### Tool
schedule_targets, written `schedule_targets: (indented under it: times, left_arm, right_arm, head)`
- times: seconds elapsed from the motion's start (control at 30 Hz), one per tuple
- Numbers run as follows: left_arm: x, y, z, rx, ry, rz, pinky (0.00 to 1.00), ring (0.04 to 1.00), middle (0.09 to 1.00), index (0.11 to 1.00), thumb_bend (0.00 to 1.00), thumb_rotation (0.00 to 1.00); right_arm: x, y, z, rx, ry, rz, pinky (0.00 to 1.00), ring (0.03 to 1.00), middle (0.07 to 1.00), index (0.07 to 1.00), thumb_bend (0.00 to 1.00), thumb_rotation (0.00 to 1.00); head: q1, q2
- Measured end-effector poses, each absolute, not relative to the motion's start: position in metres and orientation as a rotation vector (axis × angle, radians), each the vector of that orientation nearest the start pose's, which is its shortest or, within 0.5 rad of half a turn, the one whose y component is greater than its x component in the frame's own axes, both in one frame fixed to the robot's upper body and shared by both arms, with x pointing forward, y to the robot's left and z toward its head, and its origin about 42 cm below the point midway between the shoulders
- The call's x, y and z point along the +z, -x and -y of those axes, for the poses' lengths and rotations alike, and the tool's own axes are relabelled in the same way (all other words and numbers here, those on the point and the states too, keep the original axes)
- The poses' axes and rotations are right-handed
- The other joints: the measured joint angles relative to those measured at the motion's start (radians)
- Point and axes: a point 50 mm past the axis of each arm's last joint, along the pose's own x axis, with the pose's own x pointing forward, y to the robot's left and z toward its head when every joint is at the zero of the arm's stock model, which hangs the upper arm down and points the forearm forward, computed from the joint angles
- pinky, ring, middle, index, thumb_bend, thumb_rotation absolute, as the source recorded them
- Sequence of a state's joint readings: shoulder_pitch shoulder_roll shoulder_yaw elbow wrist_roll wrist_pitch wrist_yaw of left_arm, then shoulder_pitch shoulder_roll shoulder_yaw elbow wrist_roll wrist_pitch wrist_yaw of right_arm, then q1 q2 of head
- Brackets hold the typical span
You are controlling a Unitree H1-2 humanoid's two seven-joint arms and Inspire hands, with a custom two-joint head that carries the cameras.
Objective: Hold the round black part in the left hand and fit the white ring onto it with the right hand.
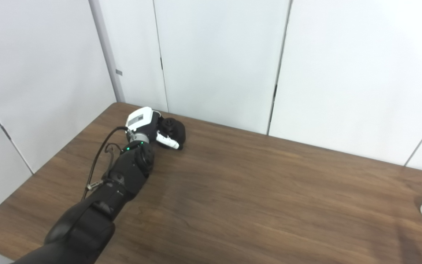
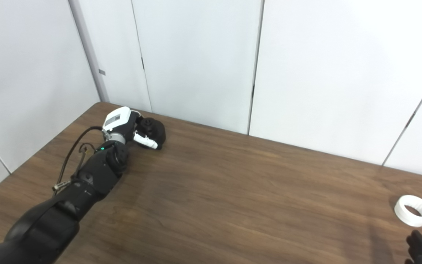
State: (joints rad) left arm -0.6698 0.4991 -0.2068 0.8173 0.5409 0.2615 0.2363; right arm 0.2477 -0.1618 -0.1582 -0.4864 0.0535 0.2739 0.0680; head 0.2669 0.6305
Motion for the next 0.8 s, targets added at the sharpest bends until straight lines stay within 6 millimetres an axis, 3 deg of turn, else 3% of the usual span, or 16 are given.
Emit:
schedule_targets:
  times: [0.13, 0.23, 0.5, 0.67, 0.8]
  left_arm:
    - [0.171, -0.466, -0.385, 0.302, -1.149, -0.255, 0.9, 0.876, 0.777, 0.481, 0.52, 0.05]
    - [0.174, -0.461, -0.377, 0.261, -1.146, -0.26, 0.86, 0.86, 0.772, 0.48, 0.53, 0.06]
    - [0.219, -0.439, -0.361, 0.189, -1.146, -0.201, 0.84, 0.84, 0.744, 0.479, 0.52, 0.05]
    - [0.243, -0.409, -0.331, 0.068, -1.145, -0.087, 0.96, 0.912, 0.752, 0.479, 0.52, 0.05]
    - [0.254, -0.384, -0.296, -0.064, -1.106, -0.015, 0.95, 0.925, 0.775, 0.481, 0.52, 0.05]
  right_arm:
    - [0.162, -0.196, 0.295, -0.089, 0.148, -0.023, 1.0, 1.0, 0.988, 0.99, 0.56, 1.0]
    - [0.162, -0.197, 0.291, -0.06, 0.142, -0.021, 1.0, 1.0, 0.999, 0.999, 0.58, 1.0]
    - [0.161, -0.199, 0.29, -0.059, 0.095, -0.02, 1.0, 1.0, 1.0, 1.0, 0.52, 1.0]
    - [0.161, -0.199, 0.289, -0.058, 0.077, -0.025, 1.0, 1.0, 1.0, 1.0, 0.52, 1.0]
    - [0.159, -0.199, 0.287, -0.049, 0.067, -0.03, 1.0, 1.0, 1.0, 1.0, 0.56, 1.0]
  head:
    - [-0.028, 0.009]
    - [-0.09, 0.029]
    - [-0.164, 0.063]
    - [-0.222, 0.089]
    - [-0.25, 0.104]
